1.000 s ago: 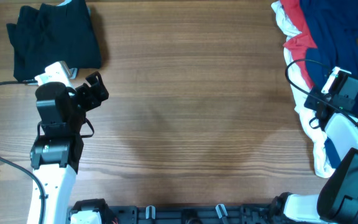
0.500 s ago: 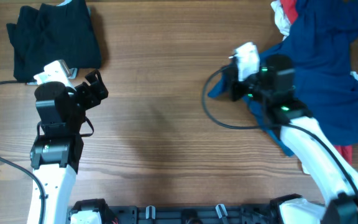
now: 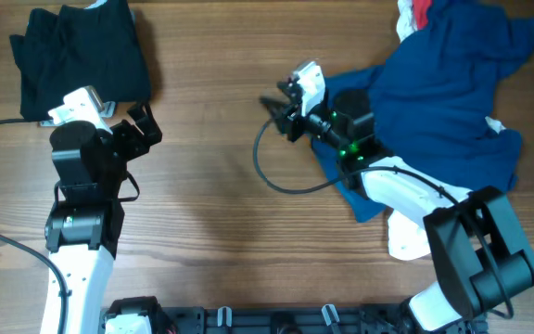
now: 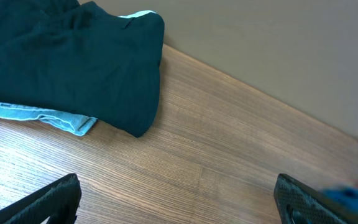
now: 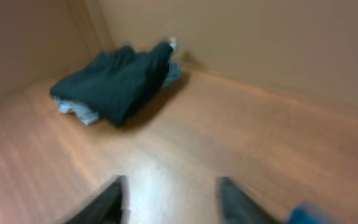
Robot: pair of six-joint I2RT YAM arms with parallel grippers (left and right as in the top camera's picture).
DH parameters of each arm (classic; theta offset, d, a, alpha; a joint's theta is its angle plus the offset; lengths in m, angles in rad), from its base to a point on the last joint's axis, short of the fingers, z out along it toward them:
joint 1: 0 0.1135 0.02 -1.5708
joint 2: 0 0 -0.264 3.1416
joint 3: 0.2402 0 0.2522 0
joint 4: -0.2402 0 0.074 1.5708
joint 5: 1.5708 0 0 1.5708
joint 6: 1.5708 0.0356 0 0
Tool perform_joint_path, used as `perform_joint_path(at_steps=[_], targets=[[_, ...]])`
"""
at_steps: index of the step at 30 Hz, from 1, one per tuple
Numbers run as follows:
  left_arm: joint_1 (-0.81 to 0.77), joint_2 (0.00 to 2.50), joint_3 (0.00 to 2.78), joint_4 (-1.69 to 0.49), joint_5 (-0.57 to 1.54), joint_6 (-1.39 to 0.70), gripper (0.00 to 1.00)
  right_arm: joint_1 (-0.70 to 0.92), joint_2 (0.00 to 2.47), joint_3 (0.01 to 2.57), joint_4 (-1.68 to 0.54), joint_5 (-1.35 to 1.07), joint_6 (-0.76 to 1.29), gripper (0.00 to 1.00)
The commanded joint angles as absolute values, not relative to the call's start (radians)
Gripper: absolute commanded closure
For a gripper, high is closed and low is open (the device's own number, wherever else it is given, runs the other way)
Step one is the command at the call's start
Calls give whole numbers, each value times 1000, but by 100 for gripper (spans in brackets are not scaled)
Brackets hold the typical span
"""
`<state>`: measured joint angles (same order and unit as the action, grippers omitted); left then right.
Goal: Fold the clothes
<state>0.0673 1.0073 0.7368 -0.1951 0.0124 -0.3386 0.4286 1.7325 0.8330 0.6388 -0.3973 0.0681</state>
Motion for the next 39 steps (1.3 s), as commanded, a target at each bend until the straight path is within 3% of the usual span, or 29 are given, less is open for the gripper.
perform_joint_path(at_steps=[1, 2, 3, 4, 9, 11, 21, 25, 32, 36, 39], targets=[[64, 1002, 756, -173, 34, -323, 0, 370, 1711, 847, 552, -355, 88, 28], [64, 1003, 756, -155, 66, -323, 0, 331, 1681, 847, 521, -320, 101, 18], [64, 1003, 756, -130, 110, -323, 0, 296, 1652, 847, 492, -296, 111, 16], [63, 1009, 756, -106, 142, -322, 0, 253, 1613, 847, 452, -274, 111, 1], [-4, 1153, 756, -24, 244, -334, 1, 45, 1489, 847, 204, -191, 111, 1], [-154, 1324, 785, 62, 247, -361, 4, -72, 1465, 847, -7, -120, 121, 1], [-408, 1854, 1194, 76, 342, -412, 3, -172, 1411, 847, -218, 29, 133, 1], [-445, 1987, 1261, 126, 356, -448, 15, -172, 1408, 847, -244, 30, 133, 1], [-512, 2093, 1261, 231, 286, -480, 22, -172, 1408, 847, -249, 29, 133, 1], [-513, 2117, 1261, 258, 278, -480, 65, -171, 1408, 847, -249, 25, 133, 0], [-513, 2121, 1261, 253, 225, -480, 56, -171, 1408, 847, -249, 22, 133, 1]])
